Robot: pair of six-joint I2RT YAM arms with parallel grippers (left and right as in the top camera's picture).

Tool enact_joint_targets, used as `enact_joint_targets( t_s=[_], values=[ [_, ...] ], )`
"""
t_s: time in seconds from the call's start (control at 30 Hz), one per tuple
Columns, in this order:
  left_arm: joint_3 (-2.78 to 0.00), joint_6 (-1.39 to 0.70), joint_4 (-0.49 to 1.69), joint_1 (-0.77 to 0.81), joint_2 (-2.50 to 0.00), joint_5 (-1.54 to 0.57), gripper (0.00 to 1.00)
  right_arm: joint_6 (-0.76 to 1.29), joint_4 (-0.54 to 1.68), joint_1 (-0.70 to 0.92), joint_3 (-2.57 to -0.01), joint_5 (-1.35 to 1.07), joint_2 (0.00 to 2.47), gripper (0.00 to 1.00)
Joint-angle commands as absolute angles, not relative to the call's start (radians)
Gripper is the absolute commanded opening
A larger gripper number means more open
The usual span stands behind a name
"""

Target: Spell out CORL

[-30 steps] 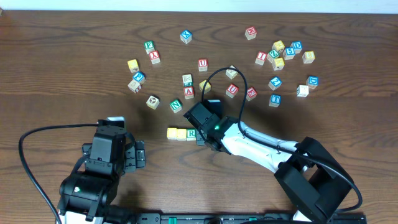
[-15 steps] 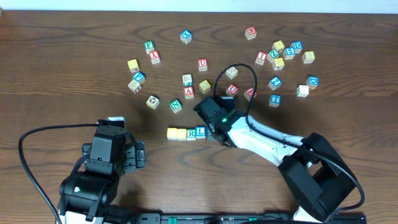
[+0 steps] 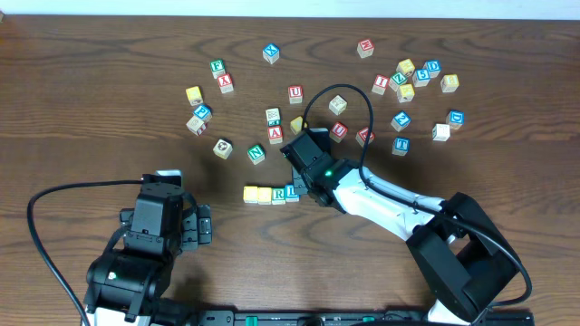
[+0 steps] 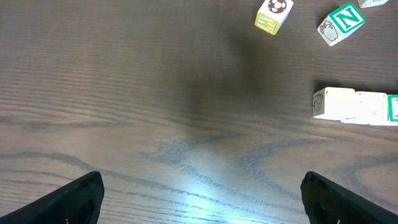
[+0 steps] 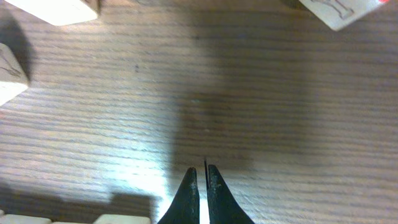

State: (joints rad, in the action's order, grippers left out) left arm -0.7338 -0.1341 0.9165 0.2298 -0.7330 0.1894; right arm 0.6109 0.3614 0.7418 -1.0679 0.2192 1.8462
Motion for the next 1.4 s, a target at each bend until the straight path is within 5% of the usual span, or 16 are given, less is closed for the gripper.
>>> enact_joint_targets(
  t_s=[0.0, 0.87, 1.37],
  values=[
    [-0.736, -0.143, 0.919, 0.226, -0.733, 0.192, 0.99, 0.586, 0.344, 0.745, -1.080, 0.185, 1.829, 0.01],
    [-0.736, -0.143, 0.919, 0.226, -0.733, 0.192, 0.99, 0.590, 0.325, 0.805, -1.080, 0.165, 1.829, 0.01],
    [-0.736, -0.143, 0.919, 0.226, -0.733, 0.192, 0.99, 0.561, 0.553, 0.654, -1.106, 0.335, 1.753, 0.01]
  ],
)
